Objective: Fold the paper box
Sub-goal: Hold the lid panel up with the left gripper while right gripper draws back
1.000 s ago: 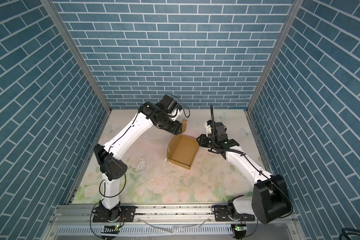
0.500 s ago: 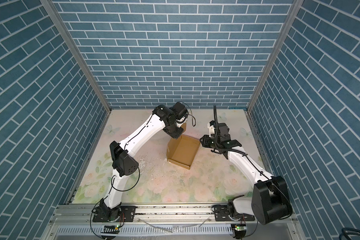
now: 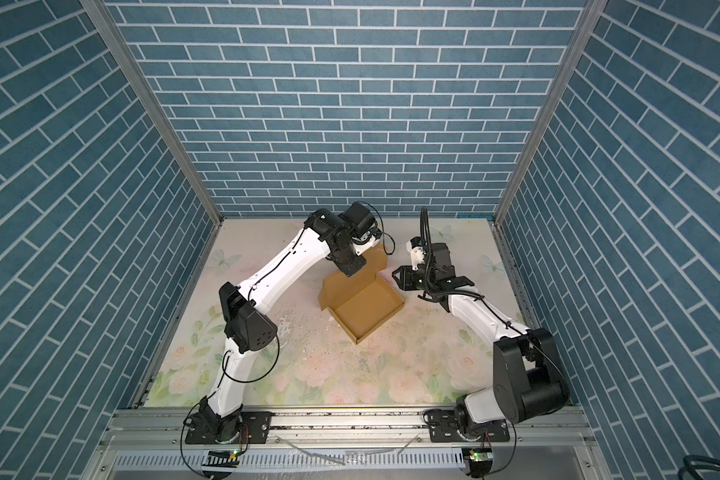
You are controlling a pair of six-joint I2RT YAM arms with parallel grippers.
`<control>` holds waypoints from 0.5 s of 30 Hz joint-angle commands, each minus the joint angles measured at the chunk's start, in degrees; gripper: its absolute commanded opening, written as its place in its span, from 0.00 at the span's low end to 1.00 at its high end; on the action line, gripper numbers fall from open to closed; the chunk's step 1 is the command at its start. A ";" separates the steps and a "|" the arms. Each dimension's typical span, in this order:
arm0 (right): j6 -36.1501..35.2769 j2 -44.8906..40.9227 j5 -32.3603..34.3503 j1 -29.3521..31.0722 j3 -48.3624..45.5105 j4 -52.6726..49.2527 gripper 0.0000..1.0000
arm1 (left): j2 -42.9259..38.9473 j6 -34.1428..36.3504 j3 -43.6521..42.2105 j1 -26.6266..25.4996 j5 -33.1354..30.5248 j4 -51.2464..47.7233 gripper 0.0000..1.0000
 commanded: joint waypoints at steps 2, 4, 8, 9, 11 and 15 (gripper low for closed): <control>-4.36 0.45 -3.66 -0.39 1.45 3.97 0.43 | 0.35 5.88 1.90 0.07 0.18 0.83 0.08; -6.33 0.45 -3.60 -0.49 2.07 3.59 0.43 | 0.67 7.21 2.74 0.07 0.36 1.01 0.08; -10.34 1.75 -3.44 -0.61 4.18 2.03 0.43 | 1.60 9.11 4.84 0.31 1.96 0.73 0.08; -11.21 2.39 -3.27 -0.66 5.00 1.42 0.43 | 1.52 9.34 4.81 0.37 2.72 1.00 0.08; -12.42 3.52 -2.72 -0.85 6.39 0.77 0.43 | 1.67 9.65 4.94 0.59 3.66 0.99 0.08; -13.85 5.13 -3.35 -1.52 8.75 0.26 0.43 | 1.97 10.15 4.76 0.86 4.45 0.87 0.08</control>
